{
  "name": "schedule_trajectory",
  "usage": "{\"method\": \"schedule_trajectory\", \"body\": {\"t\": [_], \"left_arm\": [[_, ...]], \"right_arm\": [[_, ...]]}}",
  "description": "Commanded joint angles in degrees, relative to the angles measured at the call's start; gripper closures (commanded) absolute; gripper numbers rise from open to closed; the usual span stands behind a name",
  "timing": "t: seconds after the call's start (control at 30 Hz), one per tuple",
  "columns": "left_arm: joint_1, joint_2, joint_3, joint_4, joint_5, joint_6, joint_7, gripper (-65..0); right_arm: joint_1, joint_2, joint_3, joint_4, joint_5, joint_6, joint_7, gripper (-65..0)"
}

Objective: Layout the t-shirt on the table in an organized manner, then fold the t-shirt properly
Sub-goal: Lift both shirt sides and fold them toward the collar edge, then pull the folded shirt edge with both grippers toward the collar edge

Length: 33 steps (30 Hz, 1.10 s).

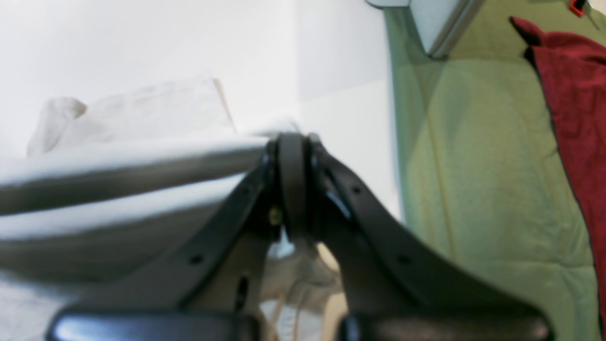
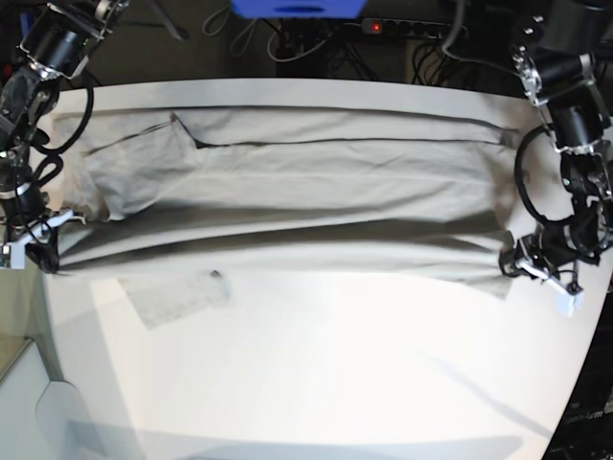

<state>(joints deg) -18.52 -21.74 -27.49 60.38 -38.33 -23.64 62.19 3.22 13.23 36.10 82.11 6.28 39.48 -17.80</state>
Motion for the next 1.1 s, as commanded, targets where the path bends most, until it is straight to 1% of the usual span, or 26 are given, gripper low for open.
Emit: {"method": "schedule_trajectory", "body": {"t": [0.0,0.17,0.23,0.33,0.43,0.63,0.77,0.87,1.07], "left_arm": [[-1.1,-1.1,-0.2,1.0,-1.6,-0.1,-0.9,-0.5],[0.6,-1.2,-0.2,1.1,-2.0,-0.1,-1.1,-0.5],[1.0,-2.0,-0.2,1.1,-2.1,-0.2,-1.0,-0.5],[1.7,-2.3,-0.2,1.1,-2.1,-0.2,-1.0,-0.5],[2.1,-2.7,-0.2,1.1,-2.1,-0.2,-0.9,-0.5],[2.3,-3.2,-0.2,1.1,-2.2,-0.3,-0.8,-0.5],[2.7,-3.2,-0.3,1.1,-2.2,-0.3,2.4,-0.5],[2.8,-3.2,-0.3,1.1,-2.2,-0.3,2.9,-0.5],[4.2,-3.4,-0.3,1.1,-2.2,-0.4,3.0,-0.5]], "right_arm": [[0.3,1.0,0.3,1.3,1.0,0.5,1.8,0.0],[-1.1,1.1,0.7,1.4,1.0,0.5,1.9,0.0],[-1.1,0.9,2.9,1.4,1.0,0.5,1.9,0.0],[-1.2,-0.2,5.0,1.4,0.8,0.5,1.9,0.0],[-1.4,-0.3,6.7,1.4,0.7,0.5,1.9,0.0],[-3.4,-0.3,6.6,2.2,0.9,0.5,1.9,0.0],[-5.5,-1.1,6.7,3.8,0.9,0.5,2.0,0.0],[-6.5,-2.2,6.7,5.5,0.9,0.5,2.0,0.0],[-9.9,-2.9,6.7,8.8,1.0,0.5,2.0,0.0]]}}
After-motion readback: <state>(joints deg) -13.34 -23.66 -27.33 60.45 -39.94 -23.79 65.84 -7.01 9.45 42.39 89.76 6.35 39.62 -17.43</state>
